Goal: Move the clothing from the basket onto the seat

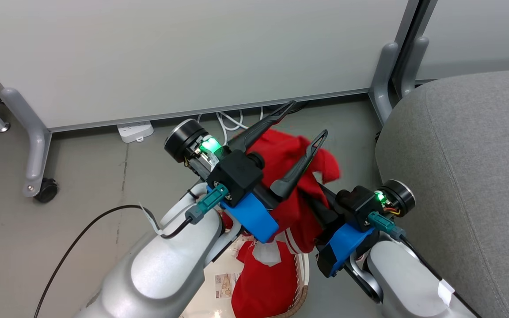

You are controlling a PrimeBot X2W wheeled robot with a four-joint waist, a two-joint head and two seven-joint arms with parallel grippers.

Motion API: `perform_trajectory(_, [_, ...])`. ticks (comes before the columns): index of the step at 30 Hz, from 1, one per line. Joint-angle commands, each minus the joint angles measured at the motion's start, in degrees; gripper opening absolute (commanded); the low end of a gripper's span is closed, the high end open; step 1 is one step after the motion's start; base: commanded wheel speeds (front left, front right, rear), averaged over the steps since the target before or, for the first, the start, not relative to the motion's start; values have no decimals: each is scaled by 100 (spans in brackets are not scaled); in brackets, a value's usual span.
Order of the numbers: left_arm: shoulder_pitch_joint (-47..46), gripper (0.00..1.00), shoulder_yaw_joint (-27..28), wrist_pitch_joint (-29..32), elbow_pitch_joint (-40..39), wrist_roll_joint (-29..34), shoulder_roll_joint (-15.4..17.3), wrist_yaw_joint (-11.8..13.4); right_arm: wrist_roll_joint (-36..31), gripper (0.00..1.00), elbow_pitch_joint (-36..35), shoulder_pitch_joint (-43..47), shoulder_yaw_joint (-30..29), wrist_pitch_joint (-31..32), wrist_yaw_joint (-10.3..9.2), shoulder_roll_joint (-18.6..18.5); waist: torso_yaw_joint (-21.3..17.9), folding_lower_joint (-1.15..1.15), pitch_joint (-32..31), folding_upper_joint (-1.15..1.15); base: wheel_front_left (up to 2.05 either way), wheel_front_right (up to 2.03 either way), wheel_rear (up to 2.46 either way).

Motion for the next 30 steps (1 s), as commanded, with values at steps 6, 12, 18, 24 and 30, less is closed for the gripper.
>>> perform_trajectory(6, [52,100,25,-17,65,33,6,-19,74,0,-48,39,4,-6,-4,30,-21,0,7,0,0,0,0])
perform_trajectory(12, [19,100,39,-17,71,81,28,-12,88,0,-110,35,-113,-6,-4,33,-100,0,82,0,0,0,0])
perform_trajectory(18, [-37,100,8,-17,96,87,59,-36,66,0,-218,49,-327,-6,-4,64,-317,0,215,0,0,0,0])
perform_trajectory(24, [-110,100,-41,-17,132,96,87,-56,27,0,-361,134,-648,-6,-4,122,-654,0,379,0,0,0,0])
perform_trajectory(30, [-179,100,-122,4,169,86,92,-75,-18,0,-519,209,-1050,-6,-4,175,-1048,0,567,0,0,0,0])
